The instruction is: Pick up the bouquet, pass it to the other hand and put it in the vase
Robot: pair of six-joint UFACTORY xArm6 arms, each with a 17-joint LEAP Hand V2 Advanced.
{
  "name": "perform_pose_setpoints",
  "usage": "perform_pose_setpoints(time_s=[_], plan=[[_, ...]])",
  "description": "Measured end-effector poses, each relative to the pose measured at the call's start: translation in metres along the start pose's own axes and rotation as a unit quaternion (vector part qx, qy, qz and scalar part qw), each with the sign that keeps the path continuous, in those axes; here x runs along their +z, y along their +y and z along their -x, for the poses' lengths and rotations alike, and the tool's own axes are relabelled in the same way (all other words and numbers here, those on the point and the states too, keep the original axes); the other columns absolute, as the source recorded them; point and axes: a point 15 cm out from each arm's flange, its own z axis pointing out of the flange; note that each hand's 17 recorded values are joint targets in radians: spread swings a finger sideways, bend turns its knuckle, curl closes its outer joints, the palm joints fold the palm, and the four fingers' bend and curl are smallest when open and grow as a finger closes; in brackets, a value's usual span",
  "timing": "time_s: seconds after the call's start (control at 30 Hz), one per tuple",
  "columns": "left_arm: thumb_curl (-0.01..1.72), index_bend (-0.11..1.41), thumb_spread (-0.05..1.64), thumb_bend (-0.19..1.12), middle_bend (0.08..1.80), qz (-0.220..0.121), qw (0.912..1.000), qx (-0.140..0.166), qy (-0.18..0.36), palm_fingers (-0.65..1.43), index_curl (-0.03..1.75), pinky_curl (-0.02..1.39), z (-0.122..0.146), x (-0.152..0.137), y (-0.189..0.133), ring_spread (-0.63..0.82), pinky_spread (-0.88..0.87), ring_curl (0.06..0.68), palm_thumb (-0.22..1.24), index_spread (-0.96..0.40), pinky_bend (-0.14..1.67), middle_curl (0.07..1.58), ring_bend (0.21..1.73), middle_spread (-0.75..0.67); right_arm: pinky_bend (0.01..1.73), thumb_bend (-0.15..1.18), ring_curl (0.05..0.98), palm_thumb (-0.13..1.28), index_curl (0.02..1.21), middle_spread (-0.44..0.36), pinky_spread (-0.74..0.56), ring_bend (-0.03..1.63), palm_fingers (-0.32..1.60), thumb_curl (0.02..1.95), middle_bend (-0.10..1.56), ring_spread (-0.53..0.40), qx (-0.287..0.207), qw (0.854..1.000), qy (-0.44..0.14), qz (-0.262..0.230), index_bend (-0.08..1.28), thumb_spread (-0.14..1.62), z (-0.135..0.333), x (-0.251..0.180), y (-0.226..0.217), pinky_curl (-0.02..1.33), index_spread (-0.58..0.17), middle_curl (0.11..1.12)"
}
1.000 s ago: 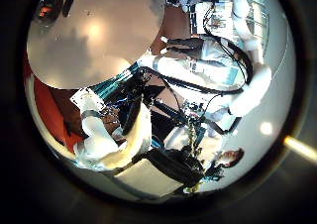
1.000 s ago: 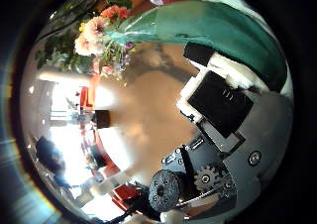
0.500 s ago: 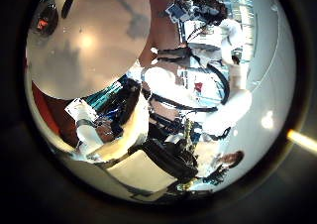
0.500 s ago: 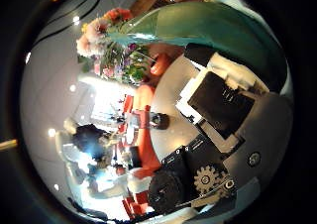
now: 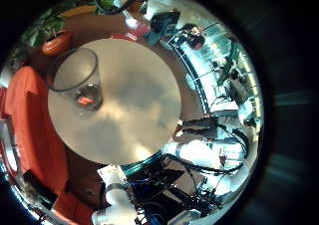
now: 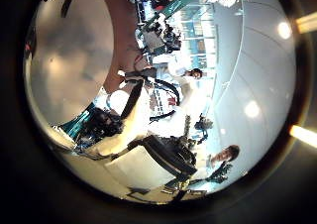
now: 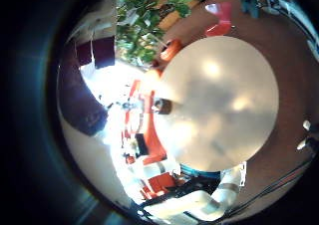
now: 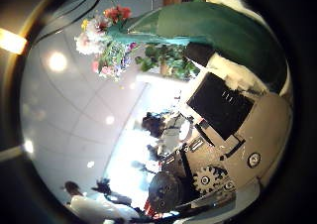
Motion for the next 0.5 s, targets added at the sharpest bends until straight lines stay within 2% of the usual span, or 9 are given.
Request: perform_pose_setpoints(time_s=[0.13,0.3,0.5], plan=[[0.32,0.16,1.10,-0.03,0.23,-0.034,0.9964,0.004,0.077,0.25,0.38,0.28,-0.016,-0.007,-0.019,0.49,0.45,0.210,0.29,0.13,0.20,0.36,0.50,0.30,1.27,0.00,0.710,1.13,0.92,-0.131,-0.19,1.46,1.14,1.09,1.37,-0.188,0.004,0.998,-0.056,0.040,1.17,0.87,0.004,0.030,0.016,0.84,-0.228,0.81],[0.33,0.15,1.06,-0.03,0.21,-0.050,0.9873,0.010,0.151,0.22,0.36,0.29,-0.030,-0.015,-0.040,0.48,0.45,0.212,0.28,0.16,0.22,0.36,0.52,0.32,1.26,0.00,0.709,1.13,0.91,-0.130,-0.19,1.46,1.14,1.11,1.38,-0.188,-0.008,0.992,-0.082,0.098,1.18,0.87,0.021,0.068,0.033,0.86,-0.226,0.81],[0.34,0.15,1.01,-0.03,0.19,-0.026,0.9734,0.023,0.226,0.17,0.34,0.31,-0.050,-0.013,-0.048,0.49,0.46,0.213,0.28,0.18,0.24,0.35,0.54,0.37,1.25,0.00,0.708,1.12,0.91,-0.130,-0.20,1.46,1.14,1.14,1.39,-0.188,-0.021,0.988,-0.085,0.130,1.18,0.87,0.034,0.087,0.043,0.89,-0.224,0.80]])
